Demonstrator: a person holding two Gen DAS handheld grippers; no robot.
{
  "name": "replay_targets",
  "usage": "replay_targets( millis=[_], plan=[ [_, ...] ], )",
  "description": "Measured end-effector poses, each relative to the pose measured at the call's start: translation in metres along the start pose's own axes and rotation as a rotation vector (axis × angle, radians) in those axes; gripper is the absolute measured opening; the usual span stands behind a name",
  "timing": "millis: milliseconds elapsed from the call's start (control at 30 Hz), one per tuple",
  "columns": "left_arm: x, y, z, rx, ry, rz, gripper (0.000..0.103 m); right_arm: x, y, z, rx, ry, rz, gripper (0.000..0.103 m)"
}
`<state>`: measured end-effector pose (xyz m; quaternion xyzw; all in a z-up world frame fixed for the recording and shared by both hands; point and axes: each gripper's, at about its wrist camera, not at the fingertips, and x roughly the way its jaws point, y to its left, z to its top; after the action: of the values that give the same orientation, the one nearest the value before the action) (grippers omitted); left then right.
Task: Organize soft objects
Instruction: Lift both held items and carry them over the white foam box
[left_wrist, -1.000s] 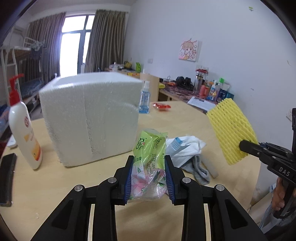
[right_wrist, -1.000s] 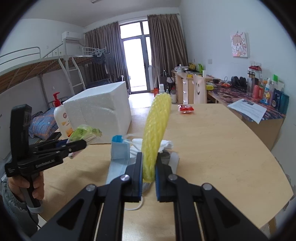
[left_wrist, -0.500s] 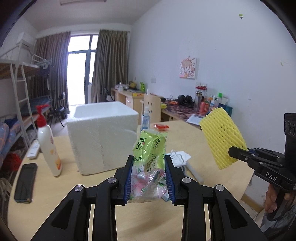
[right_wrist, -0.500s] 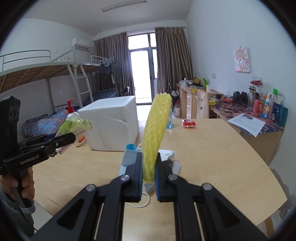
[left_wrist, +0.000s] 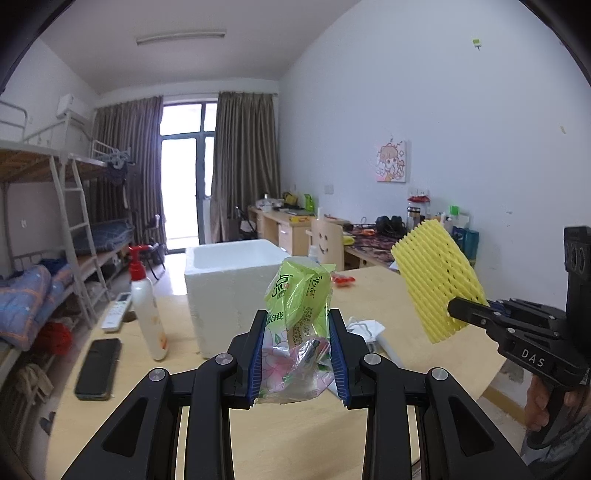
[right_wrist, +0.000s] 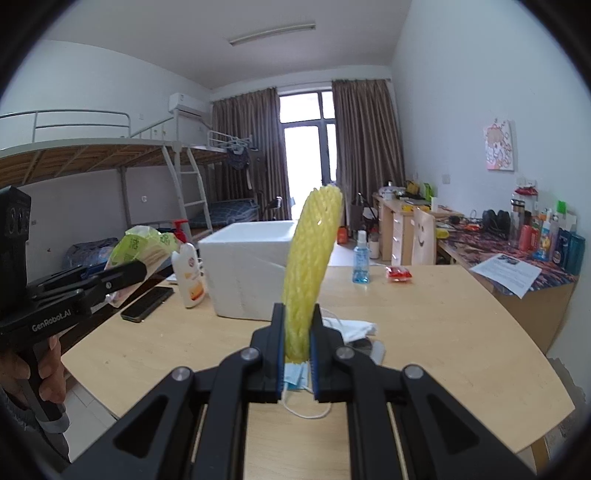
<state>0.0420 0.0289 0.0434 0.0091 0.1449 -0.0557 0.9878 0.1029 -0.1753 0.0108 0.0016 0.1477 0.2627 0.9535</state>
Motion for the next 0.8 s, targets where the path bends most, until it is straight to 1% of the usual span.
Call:
replay_targets(
  millis=[333,667,800],
  plan=[
    [-0.022,0.020,-0.003,-0.021,-0.035,0.102,0.033,0.001,0.023,0.005,-0.045,-0.025,0.081,0.014],
    [-0.029,0.041,-0.005,-0.044,-0.041,0.163,0.033,0.015,0.045,0.009,-0.077,-0.022,0.155,0.014],
    [-0.025,0.048,0.000,-0.054,-0.045,0.168,0.033,0.025,0.050,0.013,-0.082,-0.011,0.168,0.014]
  ],
)
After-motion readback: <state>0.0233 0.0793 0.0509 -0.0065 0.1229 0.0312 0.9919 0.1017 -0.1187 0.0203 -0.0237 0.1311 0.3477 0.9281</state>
